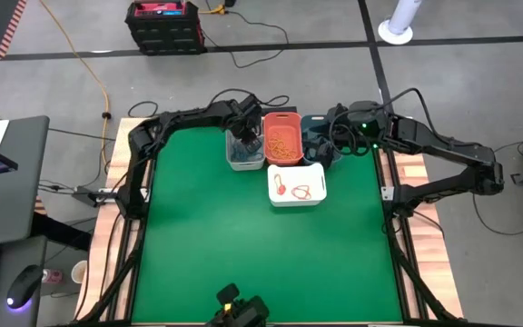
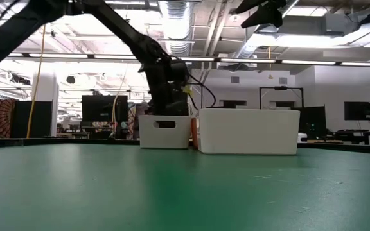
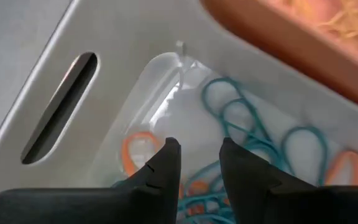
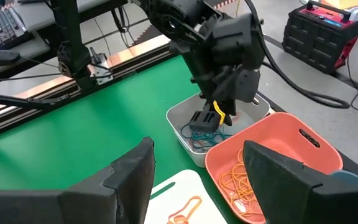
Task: Sort rubber bands into baskets
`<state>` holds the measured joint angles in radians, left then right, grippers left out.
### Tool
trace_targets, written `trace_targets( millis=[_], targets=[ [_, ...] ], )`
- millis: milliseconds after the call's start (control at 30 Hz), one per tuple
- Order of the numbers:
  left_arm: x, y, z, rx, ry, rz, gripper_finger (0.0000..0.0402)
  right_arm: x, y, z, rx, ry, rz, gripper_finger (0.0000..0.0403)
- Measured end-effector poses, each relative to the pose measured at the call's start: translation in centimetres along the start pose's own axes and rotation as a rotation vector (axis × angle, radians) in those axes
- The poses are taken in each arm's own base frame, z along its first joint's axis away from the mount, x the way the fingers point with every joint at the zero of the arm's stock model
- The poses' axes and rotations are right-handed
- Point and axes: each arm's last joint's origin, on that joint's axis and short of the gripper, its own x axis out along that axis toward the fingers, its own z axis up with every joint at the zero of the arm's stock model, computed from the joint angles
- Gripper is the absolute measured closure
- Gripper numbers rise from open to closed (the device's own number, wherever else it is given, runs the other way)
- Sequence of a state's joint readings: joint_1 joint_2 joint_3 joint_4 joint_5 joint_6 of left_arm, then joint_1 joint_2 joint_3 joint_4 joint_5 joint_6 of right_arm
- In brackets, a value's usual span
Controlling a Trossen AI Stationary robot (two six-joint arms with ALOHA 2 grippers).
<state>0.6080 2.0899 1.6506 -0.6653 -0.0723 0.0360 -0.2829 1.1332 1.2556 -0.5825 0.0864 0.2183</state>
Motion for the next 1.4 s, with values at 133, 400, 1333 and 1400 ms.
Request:
trace_targets(
  millis=[133, 400, 1333, 1400],
  targets=[
    [1.2, 0.2, 0.2, 0.000, 0.043, 0.040, 0.0279, 0.0, 0.0, 0.0, 0.017, -0.002, -0.010, 0.0133],
    [1.4, 0.1, 0.2, 0.040, 0.054, 0.091, 0.0240, 0.0, 0.0, 0.0, 0.018, -0.003, -0.014, 0.0133],
    [2.8, -0.1, 0.1, -0.065, 0.100, -0.098, 0.0399, 0.0, 0.4, -0.1, 0.000, -0.001, 0.002, 0.0133],
    [2.0, 0.0, 0.7, -0.050, 0.097, -0.125, 0.0401, 0.0, 0.4, -0.1, 0.000, -0.001, 0.002, 0.0133]
  ],
)
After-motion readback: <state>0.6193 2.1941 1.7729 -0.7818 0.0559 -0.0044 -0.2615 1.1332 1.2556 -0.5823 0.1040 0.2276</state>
